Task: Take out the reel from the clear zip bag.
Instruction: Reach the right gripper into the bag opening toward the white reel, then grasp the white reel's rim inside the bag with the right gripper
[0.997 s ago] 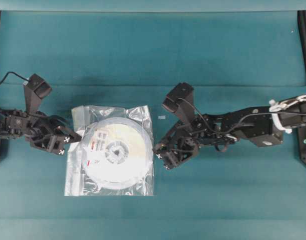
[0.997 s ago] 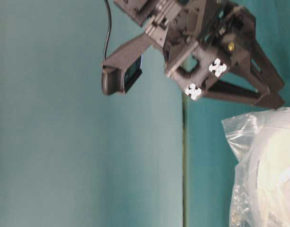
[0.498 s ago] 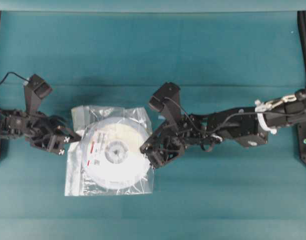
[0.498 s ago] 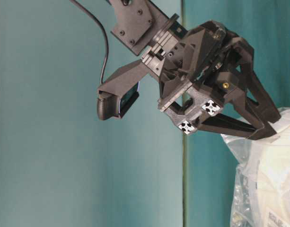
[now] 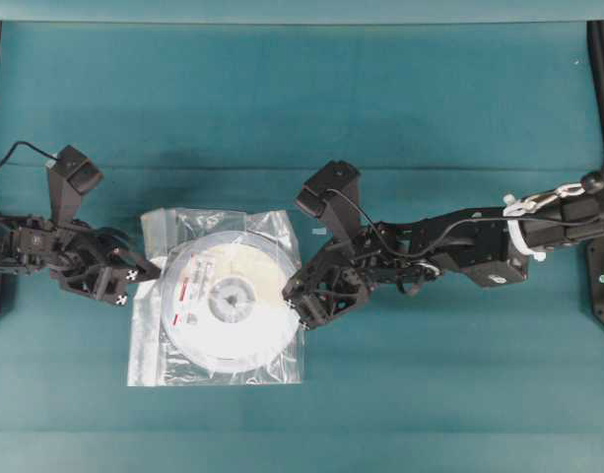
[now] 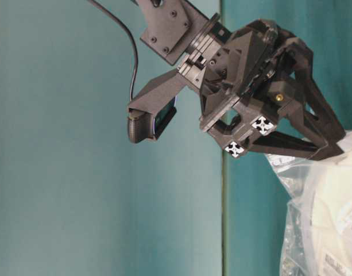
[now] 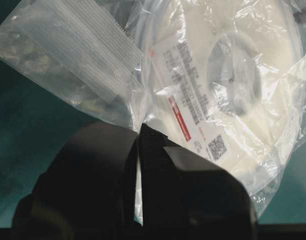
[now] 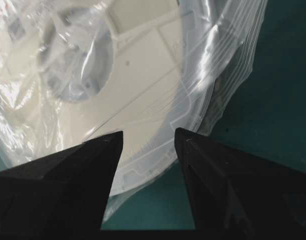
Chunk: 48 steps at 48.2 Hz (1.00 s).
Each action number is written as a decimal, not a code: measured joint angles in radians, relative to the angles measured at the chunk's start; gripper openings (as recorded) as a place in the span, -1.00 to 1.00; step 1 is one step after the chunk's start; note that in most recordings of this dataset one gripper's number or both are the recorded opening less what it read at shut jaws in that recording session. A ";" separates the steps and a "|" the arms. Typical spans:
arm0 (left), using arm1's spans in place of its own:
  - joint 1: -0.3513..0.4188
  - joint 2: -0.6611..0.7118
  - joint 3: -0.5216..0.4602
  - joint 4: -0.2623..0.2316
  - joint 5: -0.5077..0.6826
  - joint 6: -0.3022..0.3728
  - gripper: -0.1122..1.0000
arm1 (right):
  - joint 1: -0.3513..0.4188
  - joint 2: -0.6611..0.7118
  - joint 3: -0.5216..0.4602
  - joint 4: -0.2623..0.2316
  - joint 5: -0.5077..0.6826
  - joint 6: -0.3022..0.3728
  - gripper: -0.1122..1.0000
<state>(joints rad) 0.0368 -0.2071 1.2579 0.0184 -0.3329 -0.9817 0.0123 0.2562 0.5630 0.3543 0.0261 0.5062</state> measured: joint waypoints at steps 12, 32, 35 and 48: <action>0.000 0.000 0.000 0.000 0.000 0.000 -0.78 | 0.000 -0.002 0.000 0.000 0.017 0.000 0.55; 0.000 0.000 0.000 0.000 0.000 0.000 -0.78 | -0.014 -0.015 0.002 0.000 0.072 0.000 0.55; 0.000 0.000 0.000 0.000 0.000 0.002 -0.78 | -0.014 -0.015 0.002 0.002 0.074 0.000 0.55; 0.000 0.000 0.000 0.000 0.000 0.002 -0.78 | -0.014 -0.015 -0.003 0.002 0.055 0.000 0.55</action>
<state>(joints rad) 0.0368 -0.2071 1.2579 0.0184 -0.3329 -0.9802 -0.0015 0.2408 0.5599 0.3559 0.0813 0.5062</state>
